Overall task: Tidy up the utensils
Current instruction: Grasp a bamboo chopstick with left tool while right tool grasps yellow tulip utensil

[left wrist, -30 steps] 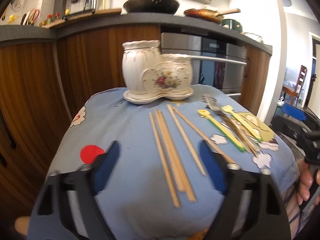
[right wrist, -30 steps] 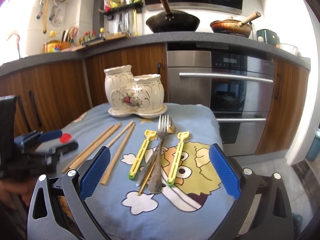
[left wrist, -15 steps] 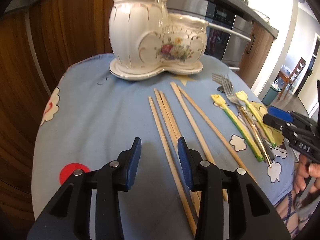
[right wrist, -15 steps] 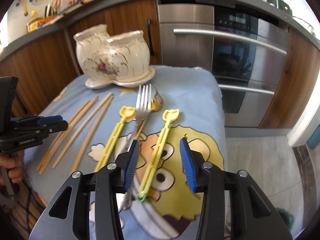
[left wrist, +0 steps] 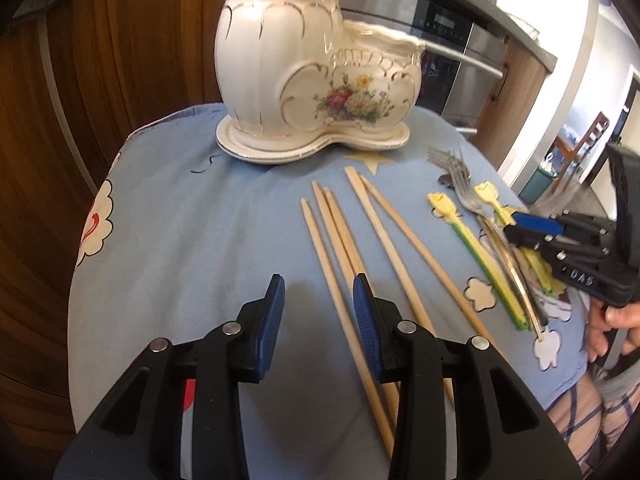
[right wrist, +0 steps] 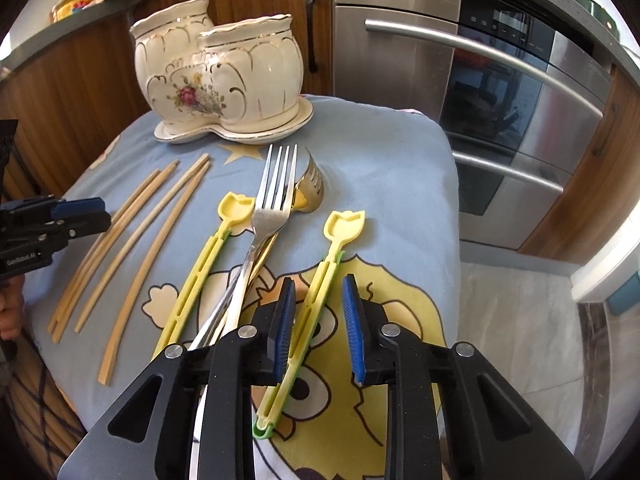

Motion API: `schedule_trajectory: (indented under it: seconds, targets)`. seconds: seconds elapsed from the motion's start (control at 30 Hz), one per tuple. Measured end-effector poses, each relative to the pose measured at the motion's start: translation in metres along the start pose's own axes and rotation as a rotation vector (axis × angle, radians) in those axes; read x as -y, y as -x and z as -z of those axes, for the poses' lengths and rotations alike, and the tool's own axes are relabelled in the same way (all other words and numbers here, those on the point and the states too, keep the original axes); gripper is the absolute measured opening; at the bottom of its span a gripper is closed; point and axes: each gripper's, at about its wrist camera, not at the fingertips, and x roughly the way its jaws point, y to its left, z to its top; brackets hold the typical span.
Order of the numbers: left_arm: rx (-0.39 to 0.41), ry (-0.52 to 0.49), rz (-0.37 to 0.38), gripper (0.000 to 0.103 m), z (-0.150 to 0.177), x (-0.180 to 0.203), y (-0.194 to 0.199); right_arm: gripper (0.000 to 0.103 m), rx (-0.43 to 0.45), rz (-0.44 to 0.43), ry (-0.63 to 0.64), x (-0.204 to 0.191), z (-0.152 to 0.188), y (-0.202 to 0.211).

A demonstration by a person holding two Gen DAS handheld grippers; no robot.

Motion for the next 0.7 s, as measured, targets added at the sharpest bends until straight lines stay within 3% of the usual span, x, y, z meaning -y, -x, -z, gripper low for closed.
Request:
schedule_trajectory:
  seconds: [0.1, 0.17, 0.2, 0.4, 0.7]
  targets:
    - [-0.007, -0.030, -0.021, 0.028, -0.001, 0.001, -0.005, 0.020, -0.014, -0.006, 0.012, 0.001, -0.004, -0.002]
    - [-0.016, -0.039, -0.037, 0.010, -0.003, 0.000, -0.006, 0.017, -0.024, -0.011, 0.020, 0.002, -0.007, -0.004]
    - [-0.020, -0.041, -0.038, 0.007, -0.003, -0.001, -0.006, 0.016, -0.028, -0.012, 0.025, 0.001, -0.008, -0.004]
    - [-0.082, -0.096, -0.033, 0.006, -0.012, -0.013, -0.008, 0.012, -0.103, -0.030, 0.093, 0.004, -0.021, -0.011]
    - [-0.381, -0.258, -0.022, 0.007, -0.040, -0.018, -0.021, 0.014, -0.388, -0.034, 0.292, -0.004, -0.056, -0.032]
